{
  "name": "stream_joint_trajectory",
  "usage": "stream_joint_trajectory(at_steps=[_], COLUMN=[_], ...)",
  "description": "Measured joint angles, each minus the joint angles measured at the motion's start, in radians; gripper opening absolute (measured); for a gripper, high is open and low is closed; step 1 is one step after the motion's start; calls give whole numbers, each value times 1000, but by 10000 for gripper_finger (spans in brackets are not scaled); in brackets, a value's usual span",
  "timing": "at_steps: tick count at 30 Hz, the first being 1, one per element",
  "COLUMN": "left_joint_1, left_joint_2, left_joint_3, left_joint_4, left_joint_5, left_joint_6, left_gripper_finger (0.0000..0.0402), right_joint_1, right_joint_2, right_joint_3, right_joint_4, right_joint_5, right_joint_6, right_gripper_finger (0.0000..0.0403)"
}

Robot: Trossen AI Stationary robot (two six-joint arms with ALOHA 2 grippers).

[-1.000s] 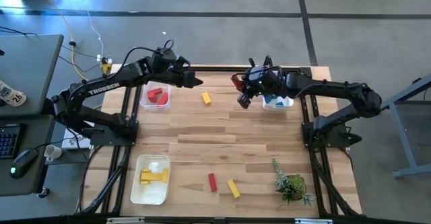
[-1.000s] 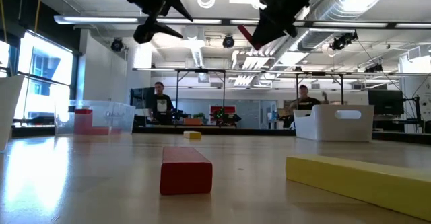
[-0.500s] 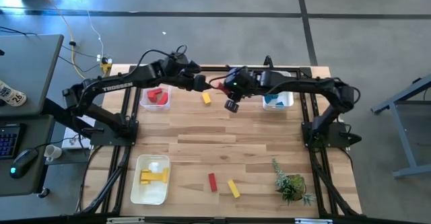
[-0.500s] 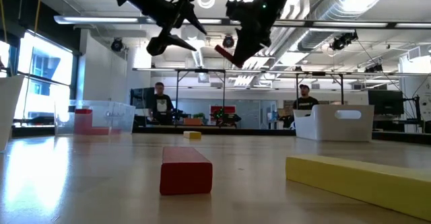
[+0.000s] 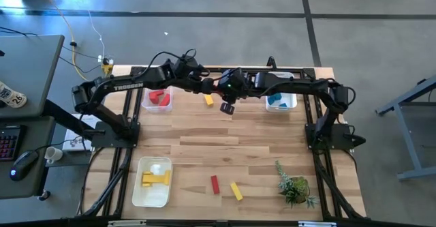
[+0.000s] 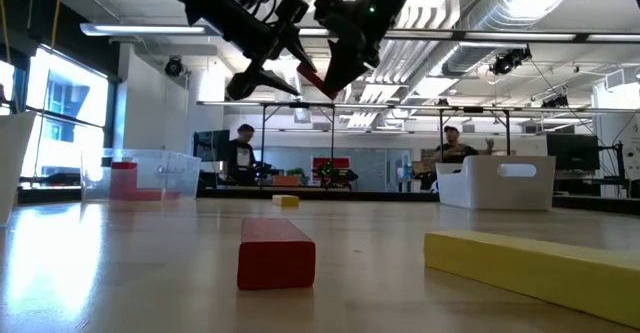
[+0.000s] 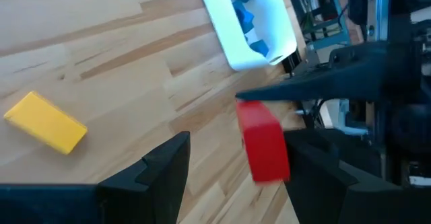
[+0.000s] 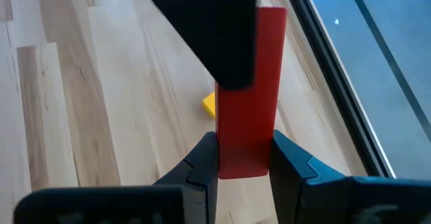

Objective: Sort & place blocks by color
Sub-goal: Put the red block into the transparent bin

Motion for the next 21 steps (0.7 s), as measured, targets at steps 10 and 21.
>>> stream_joint_trajectory(at_steps=[10, 21], left_joint_1=[5, -13], left_joint_2=[20, 20], left_joint_3=[0, 0], left_joint_4=[56, 84], left_joint_5=[0, -3], left_joint_6=[1, 29], left_gripper_finger=[170, 71], right_joint_1=[0, 0], right_joint_2=[0, 0], right_joint_3=[1, 1], right_joint_4=[10, 8], right_joint_5=[4, 6], right_joint_6=[3, 34], right_gripper_finger=[69, 69])
